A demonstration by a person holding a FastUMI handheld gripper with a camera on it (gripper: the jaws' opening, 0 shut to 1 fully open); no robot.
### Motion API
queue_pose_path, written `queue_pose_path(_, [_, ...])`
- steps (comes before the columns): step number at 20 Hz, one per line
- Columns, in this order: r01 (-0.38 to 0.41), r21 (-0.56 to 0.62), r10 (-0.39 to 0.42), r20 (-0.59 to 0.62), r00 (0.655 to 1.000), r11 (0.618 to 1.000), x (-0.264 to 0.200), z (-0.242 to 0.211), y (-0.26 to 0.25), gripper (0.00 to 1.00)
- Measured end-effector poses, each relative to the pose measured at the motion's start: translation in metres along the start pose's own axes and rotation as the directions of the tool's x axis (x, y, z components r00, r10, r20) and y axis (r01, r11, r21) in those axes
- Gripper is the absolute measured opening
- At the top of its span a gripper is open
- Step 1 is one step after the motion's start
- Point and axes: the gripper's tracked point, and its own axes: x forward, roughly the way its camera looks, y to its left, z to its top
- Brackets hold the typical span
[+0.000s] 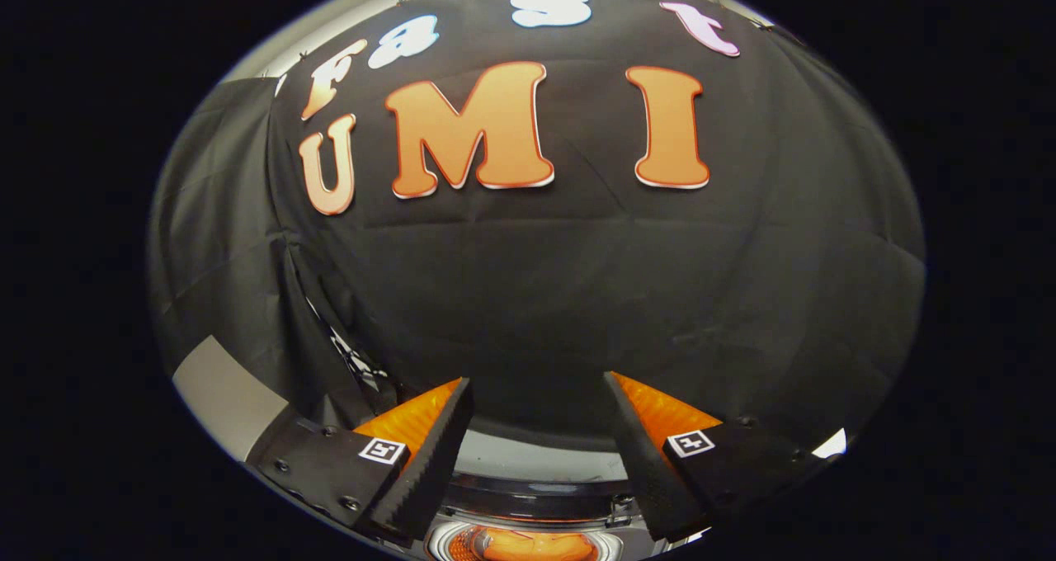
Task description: Put the clothes into the washing machine and then close the washing machine lid.
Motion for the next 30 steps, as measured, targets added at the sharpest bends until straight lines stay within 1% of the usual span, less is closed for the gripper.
queue_pose_path(1, [0.014,0.001,-0.014,-0.013,1.000,1.000,0.003,-0.006,-0.005,1.00])
queue_pose_path(4, [0.020,0.016,-0.019,-0.034,0.999,1.000,0.013,-0.016,-0.005,0.99])
queue_pose_path(6, [0.023,0.010,-0.021,-0.109,0.994,1.000,0.017,-0.042,-0.009,1.00])
queue_pose_path(7, [0.023,0.030,-0.022,-0.041,0.999,0.999,0.018,-0.031,-0.012,0.99])
queue_pose_path(8, [0.036,0.034,-0.034,-0.066,0.997,0.999,0.016,-0.031,-0.016,0.99])
queue_pose_path(10, [0.031,0.039,-0.030,-0.050,0.998,0.999,0.015,-0.035,-0.015,0.99])
queue_pose_path(15, [0.008,0.028,-0.008,-0.004,1.000,1.000,-0.012,-0.041,-0.010,1.00])
queue_pose_path(21, [0.012,0.024,-0.012,0.017,1.000,1.000,-0.052,-0.062,-0.004,1.00])
queue_pose_path(27, [0.015,0.023,-0.015,0.008,1.000,1.000,-0.090,-0.098,0.002,1.00])
queue_pose_path(30, [0.016,0.029,-0.015,-0.025,1.000,0.999,-0.110,-0.125,0.006,1.00])
